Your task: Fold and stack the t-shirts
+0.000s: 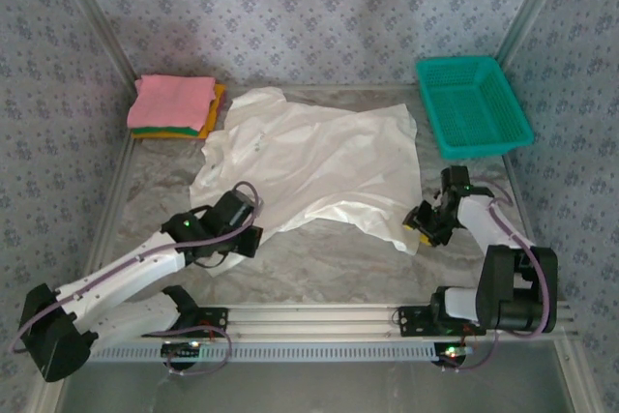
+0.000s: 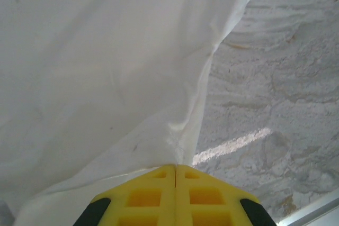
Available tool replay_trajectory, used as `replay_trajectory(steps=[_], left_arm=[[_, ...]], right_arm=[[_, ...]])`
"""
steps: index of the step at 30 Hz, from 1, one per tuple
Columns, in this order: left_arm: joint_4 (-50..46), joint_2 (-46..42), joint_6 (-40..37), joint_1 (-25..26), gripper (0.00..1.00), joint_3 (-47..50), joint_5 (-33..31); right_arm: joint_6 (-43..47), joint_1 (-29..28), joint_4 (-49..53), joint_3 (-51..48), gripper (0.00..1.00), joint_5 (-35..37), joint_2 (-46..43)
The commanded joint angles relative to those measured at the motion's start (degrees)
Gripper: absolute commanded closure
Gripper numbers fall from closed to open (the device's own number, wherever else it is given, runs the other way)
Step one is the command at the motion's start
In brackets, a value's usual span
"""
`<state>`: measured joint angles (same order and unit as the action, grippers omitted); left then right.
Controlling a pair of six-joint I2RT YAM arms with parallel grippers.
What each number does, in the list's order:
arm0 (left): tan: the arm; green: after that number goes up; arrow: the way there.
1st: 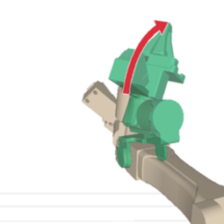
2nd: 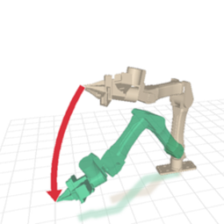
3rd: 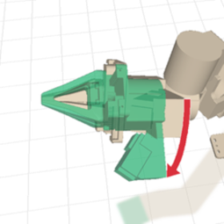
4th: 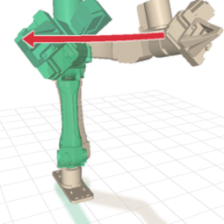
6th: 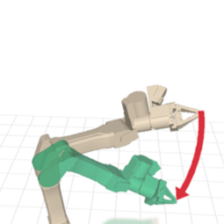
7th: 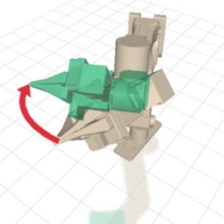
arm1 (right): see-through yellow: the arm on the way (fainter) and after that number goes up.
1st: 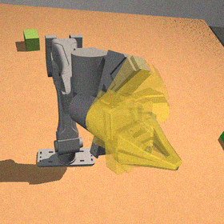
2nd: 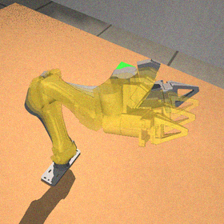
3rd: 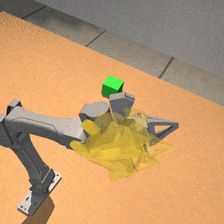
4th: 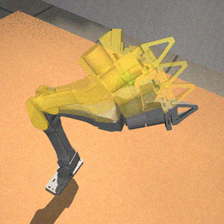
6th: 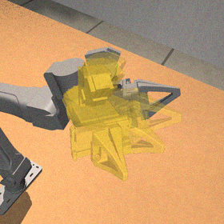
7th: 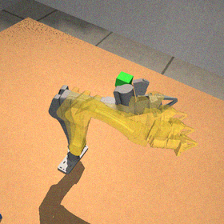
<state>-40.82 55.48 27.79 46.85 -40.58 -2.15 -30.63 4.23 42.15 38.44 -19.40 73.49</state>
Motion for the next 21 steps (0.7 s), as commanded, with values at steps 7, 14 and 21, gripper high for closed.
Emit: replay_trajectory(steps=[7, 14, 21], left_arm=[[-5.5, 0.1, 3.8, 2.0, 1.0, -0.7, -3.2], [-2.2, -4.6, 7.9, 1.9, 1.0, 2.6, -7.3], [0.7, -6.7, 8.5, 1.9, 1.0, 6.6, -8.3]], right_arm=[[-2.0, 1.5, 5.4, -4.3, 0.51, -3.0, -6.1], [-6.7, 0.1, 7.3, -5.1, 0.45, -1.7, -10.7], [-13.6, -1.8, -1.7, -10.4, 0.42, -1.8, -11.3]])
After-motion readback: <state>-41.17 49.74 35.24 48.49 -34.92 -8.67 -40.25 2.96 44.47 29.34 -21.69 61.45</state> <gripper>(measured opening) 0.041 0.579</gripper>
